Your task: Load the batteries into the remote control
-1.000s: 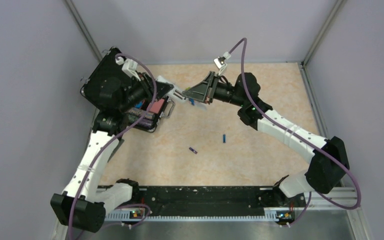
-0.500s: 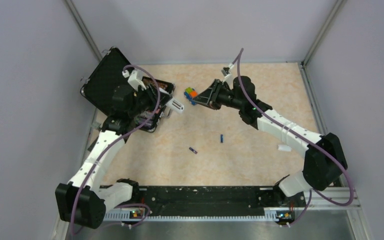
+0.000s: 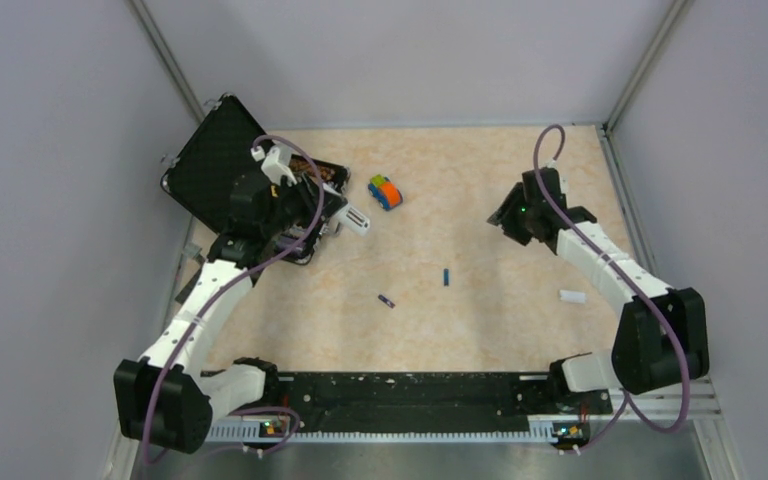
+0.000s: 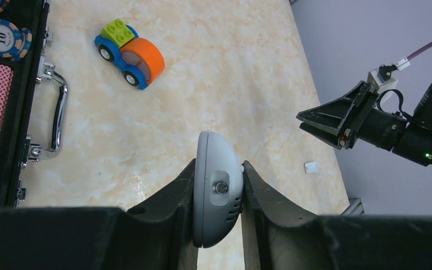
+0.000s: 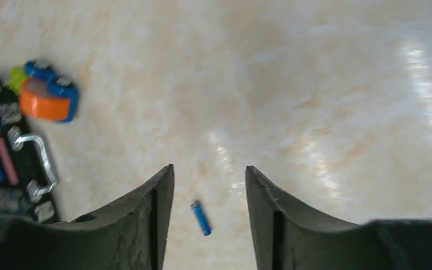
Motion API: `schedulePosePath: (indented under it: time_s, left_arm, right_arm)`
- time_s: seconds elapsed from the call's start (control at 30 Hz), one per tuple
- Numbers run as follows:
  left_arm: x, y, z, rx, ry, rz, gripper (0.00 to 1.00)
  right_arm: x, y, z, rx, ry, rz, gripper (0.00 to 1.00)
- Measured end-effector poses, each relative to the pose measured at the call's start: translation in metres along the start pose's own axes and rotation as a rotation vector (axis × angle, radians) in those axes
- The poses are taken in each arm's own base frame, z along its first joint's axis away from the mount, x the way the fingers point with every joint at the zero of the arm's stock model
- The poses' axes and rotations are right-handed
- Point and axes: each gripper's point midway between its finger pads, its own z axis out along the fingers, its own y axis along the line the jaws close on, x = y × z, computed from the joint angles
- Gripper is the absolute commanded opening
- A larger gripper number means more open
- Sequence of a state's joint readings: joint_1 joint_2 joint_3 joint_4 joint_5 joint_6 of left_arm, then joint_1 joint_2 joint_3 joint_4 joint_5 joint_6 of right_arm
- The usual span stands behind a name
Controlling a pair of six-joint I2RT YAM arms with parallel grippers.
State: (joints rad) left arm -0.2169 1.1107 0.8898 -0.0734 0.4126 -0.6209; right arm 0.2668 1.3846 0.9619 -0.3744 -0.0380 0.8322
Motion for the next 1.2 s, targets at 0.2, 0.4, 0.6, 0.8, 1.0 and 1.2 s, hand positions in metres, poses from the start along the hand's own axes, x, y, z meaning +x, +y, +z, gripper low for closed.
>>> schedulePosePath:
  time_s: [0.2,0.4,0.6,0.8,1.0,1.2]
  left_arm:
    - [0.007,0.002,0.006,0.013,0.036,-0.016,0.00]
    - [0.018,0.005,0.012,0.017,0.086,-0.055,0.00]
    - [0.020,0.002,0.016,0.033,0.106,-0.114,0.00]
    - [0.024,0.004,0.027,0.043,0.127,-0.189,0.00]
    - [0.028,0.007,0.033,0.036,0.144,-0.241,0.00]
    - [0.026,0.007,0.034,0.034,0.139,-0.239,0.00]
  right_arm:
    - [-0.031,-0.085,-0.015,0.361,-0.175,-0.005,0.73]
    - [-0.031,-0.162,-0.030,0.614,-0.202,0.044,0.90]
    - [-0.015,-0.211,-0.041,0.767,-0.189,0.072,0.96]
    - [0.004,-0.248,-0.046,0.832,-0.151,0.150,0.95]
    - [0.007,-0.262,-0.044,0.806,-0.152,0.263,0.82]
    - [0.003,-0.259,-0.036,0.750,-0.163,0.287,0.53]
